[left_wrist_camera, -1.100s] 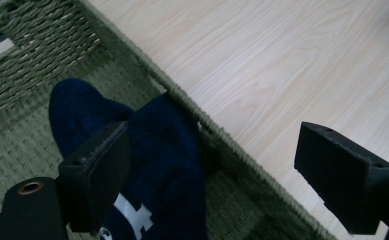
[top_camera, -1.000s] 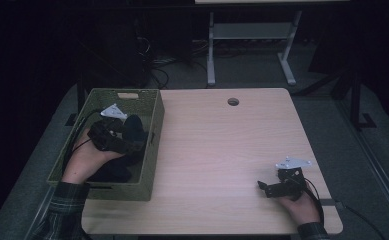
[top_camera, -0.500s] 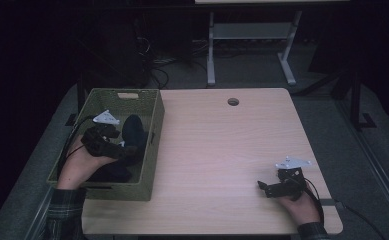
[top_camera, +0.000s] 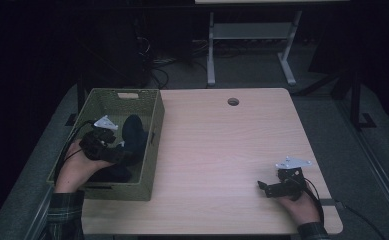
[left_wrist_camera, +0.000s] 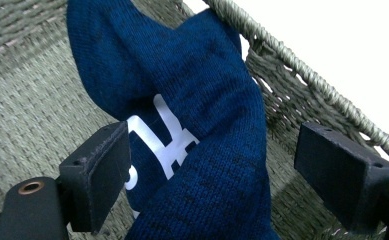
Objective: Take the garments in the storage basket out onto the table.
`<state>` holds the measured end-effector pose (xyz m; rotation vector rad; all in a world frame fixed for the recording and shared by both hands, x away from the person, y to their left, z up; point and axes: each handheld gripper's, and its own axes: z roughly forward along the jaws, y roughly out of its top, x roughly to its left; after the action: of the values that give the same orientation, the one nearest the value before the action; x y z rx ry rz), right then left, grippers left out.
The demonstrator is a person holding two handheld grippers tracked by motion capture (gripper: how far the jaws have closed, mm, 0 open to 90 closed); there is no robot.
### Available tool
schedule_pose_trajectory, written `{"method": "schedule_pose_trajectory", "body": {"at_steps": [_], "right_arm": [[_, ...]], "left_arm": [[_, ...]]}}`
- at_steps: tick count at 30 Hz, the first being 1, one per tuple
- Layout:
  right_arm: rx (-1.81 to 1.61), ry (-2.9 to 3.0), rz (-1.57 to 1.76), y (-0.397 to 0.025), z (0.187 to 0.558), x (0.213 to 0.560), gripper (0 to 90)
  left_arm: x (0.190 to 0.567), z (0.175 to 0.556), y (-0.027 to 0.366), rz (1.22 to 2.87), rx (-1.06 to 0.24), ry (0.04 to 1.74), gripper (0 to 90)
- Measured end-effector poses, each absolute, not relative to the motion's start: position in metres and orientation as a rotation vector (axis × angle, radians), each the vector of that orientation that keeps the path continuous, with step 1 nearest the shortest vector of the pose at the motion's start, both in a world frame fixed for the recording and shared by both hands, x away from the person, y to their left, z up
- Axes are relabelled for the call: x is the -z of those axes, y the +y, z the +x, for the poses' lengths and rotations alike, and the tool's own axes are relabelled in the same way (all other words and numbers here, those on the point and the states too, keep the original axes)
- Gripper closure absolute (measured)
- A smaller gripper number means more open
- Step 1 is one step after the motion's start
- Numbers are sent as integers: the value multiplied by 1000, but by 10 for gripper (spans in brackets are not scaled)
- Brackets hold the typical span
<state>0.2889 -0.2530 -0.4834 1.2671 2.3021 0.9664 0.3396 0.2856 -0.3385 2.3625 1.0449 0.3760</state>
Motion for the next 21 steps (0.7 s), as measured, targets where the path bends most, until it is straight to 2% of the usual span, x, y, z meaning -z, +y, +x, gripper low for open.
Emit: {"method": "schedule_pose_trajectory", "body": {"at_steps": [8,21], "right_arm": [[-966,2302,1266,-253,289,483,13],[-966,2303,1266,-253,289,483,13]], "left_arm": [[345,342,284,2398,-348,1028,185],[354,345,288,2450,-322,1030,407]]}}
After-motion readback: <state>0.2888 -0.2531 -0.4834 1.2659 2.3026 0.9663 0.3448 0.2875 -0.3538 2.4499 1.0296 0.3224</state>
